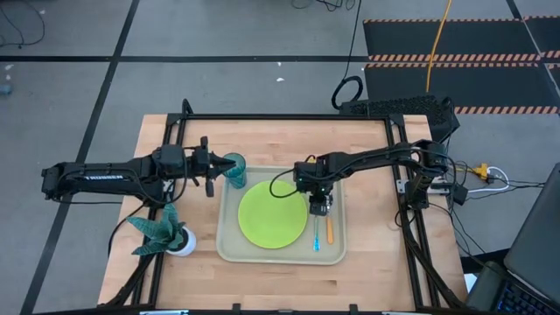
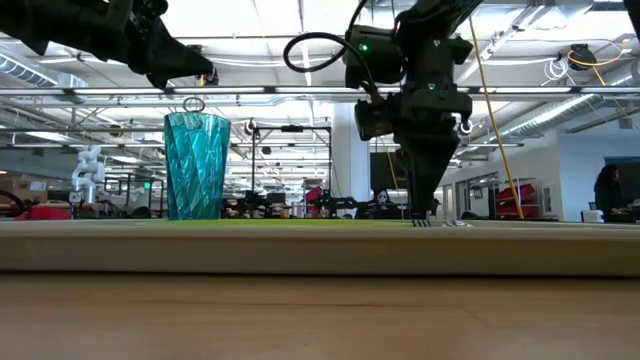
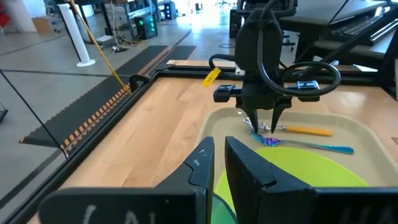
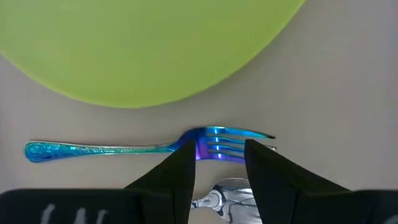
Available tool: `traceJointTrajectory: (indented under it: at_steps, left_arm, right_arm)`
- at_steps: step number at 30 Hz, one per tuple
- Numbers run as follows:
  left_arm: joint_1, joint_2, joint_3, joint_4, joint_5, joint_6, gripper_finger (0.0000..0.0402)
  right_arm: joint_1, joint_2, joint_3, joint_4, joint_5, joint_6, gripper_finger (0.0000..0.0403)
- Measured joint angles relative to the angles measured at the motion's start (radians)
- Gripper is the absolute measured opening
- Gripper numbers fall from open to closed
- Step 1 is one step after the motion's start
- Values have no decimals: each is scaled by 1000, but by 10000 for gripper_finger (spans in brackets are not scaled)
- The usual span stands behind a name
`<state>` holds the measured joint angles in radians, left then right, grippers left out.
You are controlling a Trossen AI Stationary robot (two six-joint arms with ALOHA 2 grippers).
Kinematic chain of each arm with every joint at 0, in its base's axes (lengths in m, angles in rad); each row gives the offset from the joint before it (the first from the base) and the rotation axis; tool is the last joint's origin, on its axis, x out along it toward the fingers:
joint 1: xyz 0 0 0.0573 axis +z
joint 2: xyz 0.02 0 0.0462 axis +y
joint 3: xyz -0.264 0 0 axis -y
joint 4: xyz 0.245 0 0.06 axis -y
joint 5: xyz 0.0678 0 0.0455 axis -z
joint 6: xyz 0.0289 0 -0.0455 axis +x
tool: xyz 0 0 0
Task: Pick and place plate/cup/fork/spoon on tray
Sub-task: Adjust the iridescent fork on the gray serving tray
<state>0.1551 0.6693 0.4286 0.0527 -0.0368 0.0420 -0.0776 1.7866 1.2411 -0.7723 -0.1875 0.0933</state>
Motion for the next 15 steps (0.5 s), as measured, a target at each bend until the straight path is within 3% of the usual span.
traceJointTrajectory:
  at_steps: [15]
  left_arm:
    - [0, 0, 0, -5, 0, 2, 42]
  right_arm:
    - [0, -1, -53, 48, 0, 1, 132]
